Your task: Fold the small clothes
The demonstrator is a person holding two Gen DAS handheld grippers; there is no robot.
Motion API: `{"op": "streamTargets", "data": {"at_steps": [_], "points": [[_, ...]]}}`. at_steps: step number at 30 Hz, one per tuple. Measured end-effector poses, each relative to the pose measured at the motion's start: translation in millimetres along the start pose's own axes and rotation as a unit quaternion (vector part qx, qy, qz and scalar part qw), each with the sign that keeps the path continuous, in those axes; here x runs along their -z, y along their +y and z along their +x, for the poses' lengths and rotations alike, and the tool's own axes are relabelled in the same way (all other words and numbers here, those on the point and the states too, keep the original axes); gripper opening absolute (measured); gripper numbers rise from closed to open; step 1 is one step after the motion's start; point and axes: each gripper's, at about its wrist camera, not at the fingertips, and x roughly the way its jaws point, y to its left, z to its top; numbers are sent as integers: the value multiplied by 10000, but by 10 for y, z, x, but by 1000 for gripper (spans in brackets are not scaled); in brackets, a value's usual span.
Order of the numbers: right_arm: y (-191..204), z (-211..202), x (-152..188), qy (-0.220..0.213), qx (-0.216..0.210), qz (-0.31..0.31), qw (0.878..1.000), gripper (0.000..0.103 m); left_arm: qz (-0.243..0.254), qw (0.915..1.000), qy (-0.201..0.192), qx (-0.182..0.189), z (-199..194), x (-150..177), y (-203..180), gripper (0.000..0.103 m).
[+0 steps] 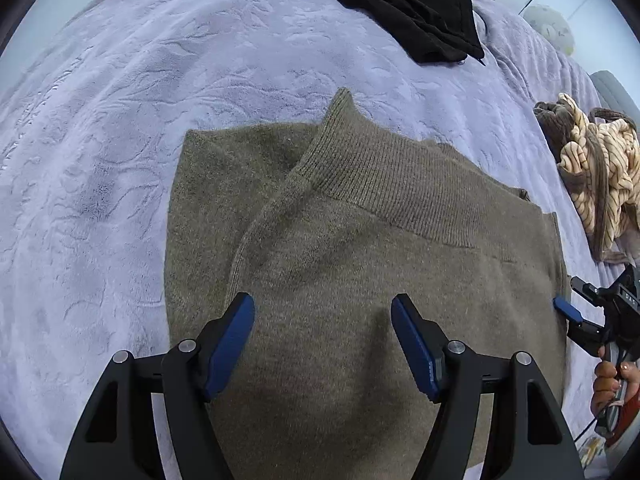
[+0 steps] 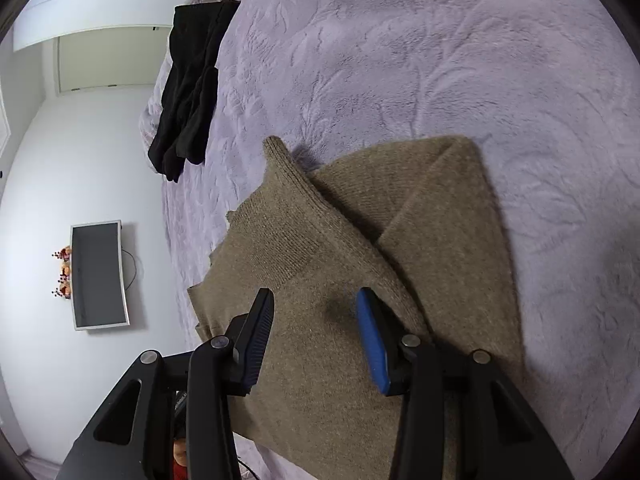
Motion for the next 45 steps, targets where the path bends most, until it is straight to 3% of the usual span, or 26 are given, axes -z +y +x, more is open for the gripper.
{"op": "streamTargets", "data": {"at_steps": [6,13,19,23,30,33,34,35,36,37,41,45], "points": [[31,-251,273,90,179,-229,9995,50,-103,9999,54,91,-329,184,137,72],[-9,-363,1011,590,-207,-157,9979,51,-361,9985,407,-6,-477,529,318,72],[52,0,1604,1169,-275,-116,9927,52,-389,9980,499,93,-523,737,417,72],[221,376,1872,1438,-417,-154,9886,52,-316,9973,531,393,-511,786,482,72],[435,1139,2162,1269,-778,273,9885,52,60,9906,834,1086,-391,809,597,71],[474,1423,2225,1009,-957,741,9875,52,313,9867,1118,1138,-282,824,620,39],[479,1478,2242,954,-1019,881,9863,52,415,9863,1154,1104,-264,824,628,21],[498,1537,2252,874,-1083,1049,9847,48,489,9845,1213,1167,-266,815,654,14],[544,1554,2250,787,-1054,1098,9852,24,501,9831,1213,1276,-299,814,677,14],[626,1544,2243,721,-975,1005,9875,9,576,9819,1162,1377,-368,807,692,8],[967,1323,2253,588,-557,90,9967,8,887,9798,1052,1451,-555,883,756,8],[816,1464,2369,775,194,57,9968,8,859,9807,1193,1292,-373,1085,923,8]]}}
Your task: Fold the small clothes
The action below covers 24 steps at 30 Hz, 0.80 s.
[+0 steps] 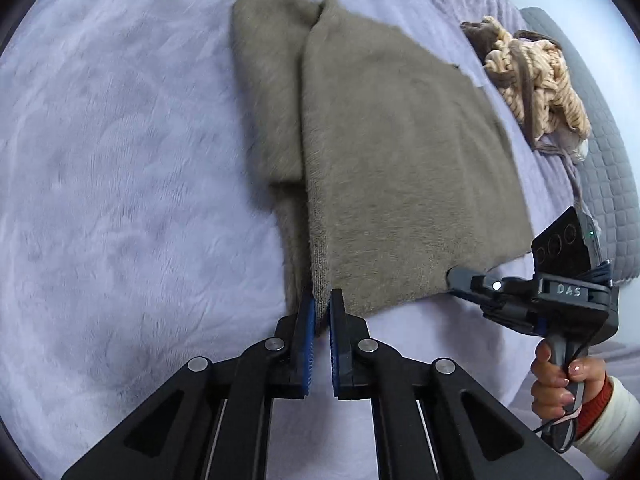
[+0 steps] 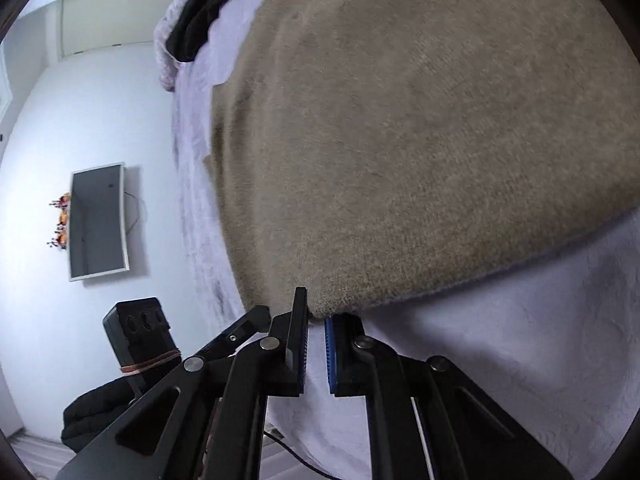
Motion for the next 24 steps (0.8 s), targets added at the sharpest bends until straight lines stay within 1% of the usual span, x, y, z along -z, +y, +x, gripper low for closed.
{"op": "streamTargets", "data": {"at_steps": [1,3,5,6,7,8,10,12,14,16,17,18,19,20,22,23,24], "points": [[-59,73,21,32,121,65,9999,8,-64,10000,-28,21,19,27,32,8],[-127,146,55,45,184,263,9995,7,-122,9998,-164,42,-5,58,51,8],[-84,155,81,62,292,192,9994,7,-98,9995,-305,-84,-44,101,29,10],[-45,167,93,125,431,89,9990,7,-105,9993,-320,-178,-37,109,26,16],[-25,167,87,210,597,-38,9980,7,-137,9988,-312,-341,3,89,11,38],[8,165,85,283,720,-155,9969,7,-181,9988,-318,-334,18,105,21,48],[133,154,110,367,922,-357,9944,7,-255,9985,-394,-291,16,133,35,49],[313,129,144,409,1236,-679,9892,9,-279,9981,-456,-297,9,152,32,51],[610,106,185,340,1614,-1289,9778,10,-370,9979,-485,-211,-22,172,38,65],[939,139,197,289,1776,-1848,9662,22,-444,9963,-643,-354,-124,226,33,69],[1089,173,187,286,1788,-2034,9622,41,-443,9954,-719,-455,-174,256,33,70],[1261,235,176,284,1752,-2238,9583,64,-448,9942,-787,-573,-224,290,36,70],[1371,292,153,272,1719,-2383,9555,69,-483,9931,-836,-659,-273,333,57,70],[1507,384,127,288,1743,-2522,9514,69,-566,9922,-843,-727,-316,379,108,70],[1721,619,115,343,1939,-2798,9397,69,-737,9913,-693,-837,-321,445,209,70],[1809,745,118,378,2021,-2900,9347,68,-783,9910,-552,-937,-294,482,270,70],[1931,886,133,419,2096,-2980,9303,66,-782,9910,-456,-986,-263,522,308,70]]}}
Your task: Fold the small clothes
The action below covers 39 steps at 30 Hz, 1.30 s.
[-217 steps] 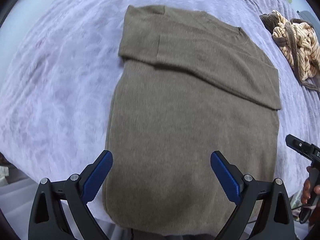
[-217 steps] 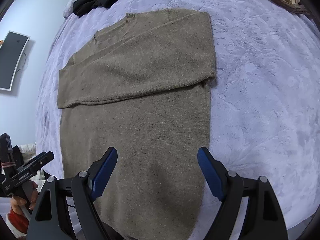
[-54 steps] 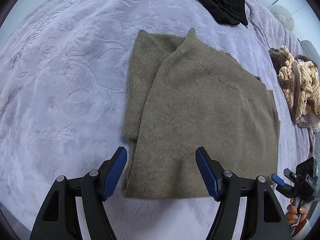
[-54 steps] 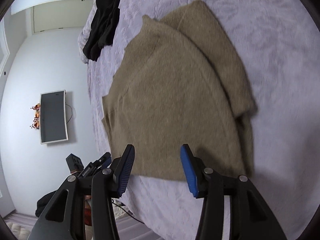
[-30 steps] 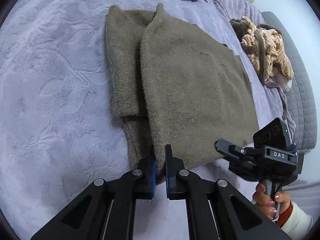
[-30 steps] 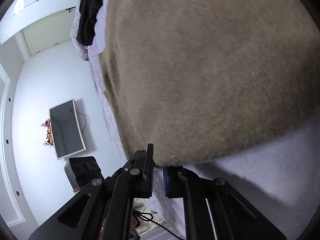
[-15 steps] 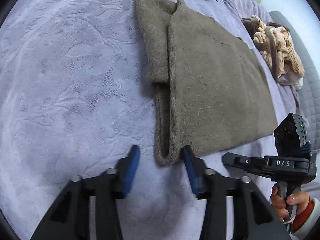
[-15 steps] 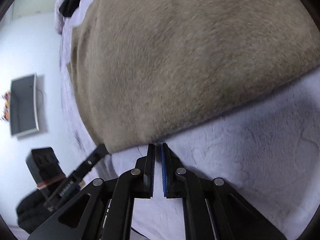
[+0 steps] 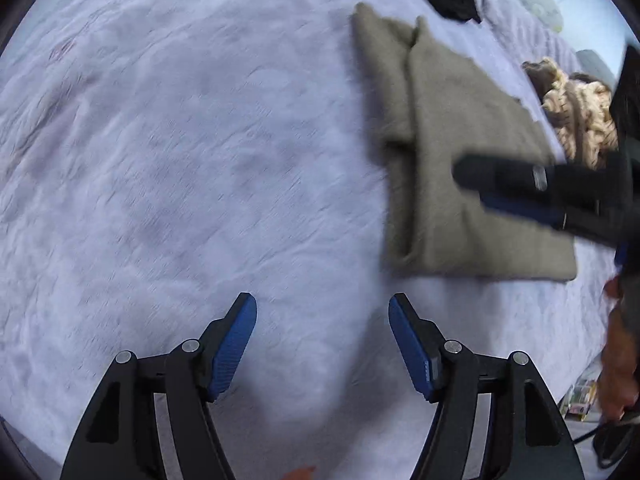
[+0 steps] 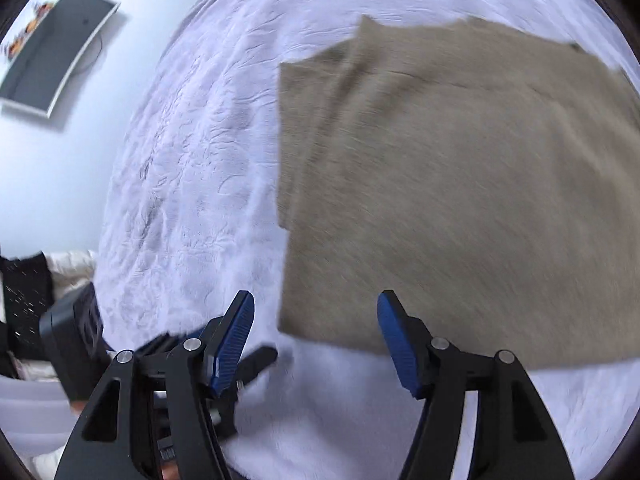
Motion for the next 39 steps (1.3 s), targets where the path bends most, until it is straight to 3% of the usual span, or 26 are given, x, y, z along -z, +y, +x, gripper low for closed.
{"op": "streamTargets", "data": {"at_steps": [2,4,5,6,8,11,15,21,24,31,34,36,39], "points": [[98,161,-44,120,269,-212,9993,59,87,9999,42,-38,12,67,35,70],[166,335,-51,313,826,-455,9951,32,118,9999,-84,-19,-59,100,33,69],[141,360,-55,323,929,-458,9941,11,87,9999,-138,25,-95,111,45,69],[110,356,-60,322,838,-378,9952,6,13,9997,-205,91,-140,128,76,69],[80,280,-38,242,586,-330,9974,6,-188,9990,-308,256,-213,140,144,69],[134,303,45,299,589,-635,9958,6,-354,9982,-330,361,-238,150,230,69],[151,487,117,426,581,-635,9954,6,-360,9988,-265,189,-197,116,225,69],[-8,231,217,470,-244,-389,9978,14,-241,9995,-135,175,-129,55,9,69],[-213,5,308,323,-415,-140,9985,15,-276,9993,-150,214,-126,6,-81,69],[-998,-291,647,225,-584,1144,9915,16,-262,9992,-73,302,-79,-71,-243,70],[-1253,-322,808,223,-543,1520,9866,27,-186,9993,-13,332,-40,-87,-355,70],[-1391,-358,895,186,-586,1734,9829,42,-104,9995,10,291,-17,-91,-441,70],[-1506,-381,991,158,-592,1928,9793,45,-10,9997,74,247,15,-101,-542,70]]}}
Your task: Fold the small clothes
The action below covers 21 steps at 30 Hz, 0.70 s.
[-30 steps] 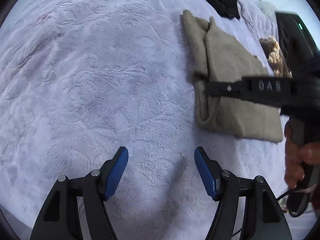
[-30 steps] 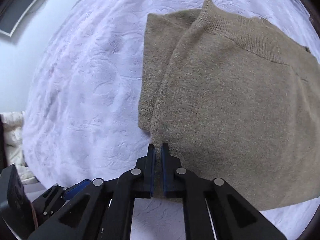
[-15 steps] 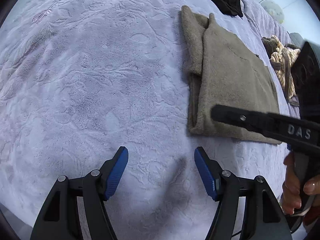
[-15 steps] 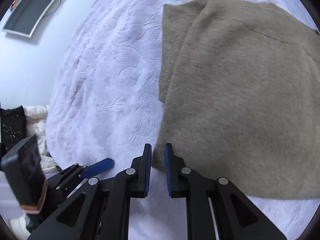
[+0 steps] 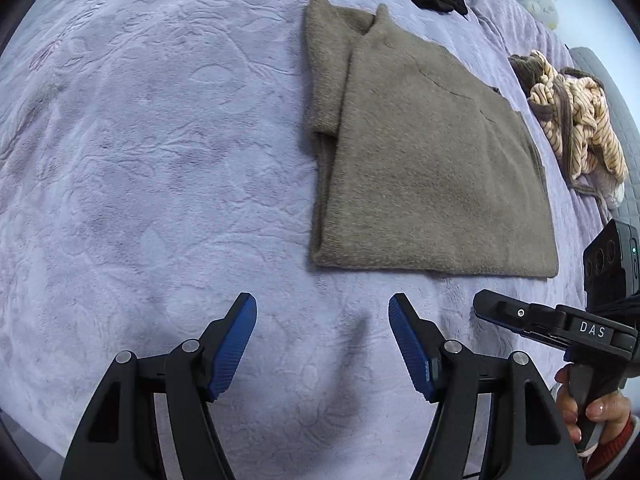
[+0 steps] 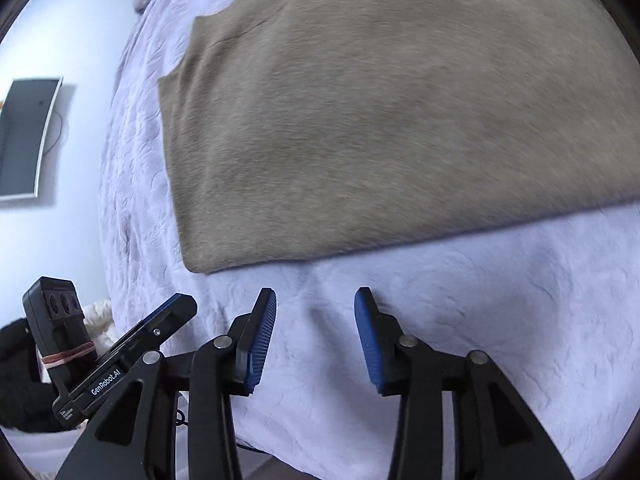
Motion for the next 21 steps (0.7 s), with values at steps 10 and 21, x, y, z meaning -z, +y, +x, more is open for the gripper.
{"op": "streamTargets", "data": {"at_steps": [10,21], "points": [[-237,-3,56,-91,-114,347,9993,45,167,9997,114,-120,104,-21,-277,70],[-436,41,-13,-280,-810,733,9936,48,-355,9987,194,296,197,-48,-247,70]]}}
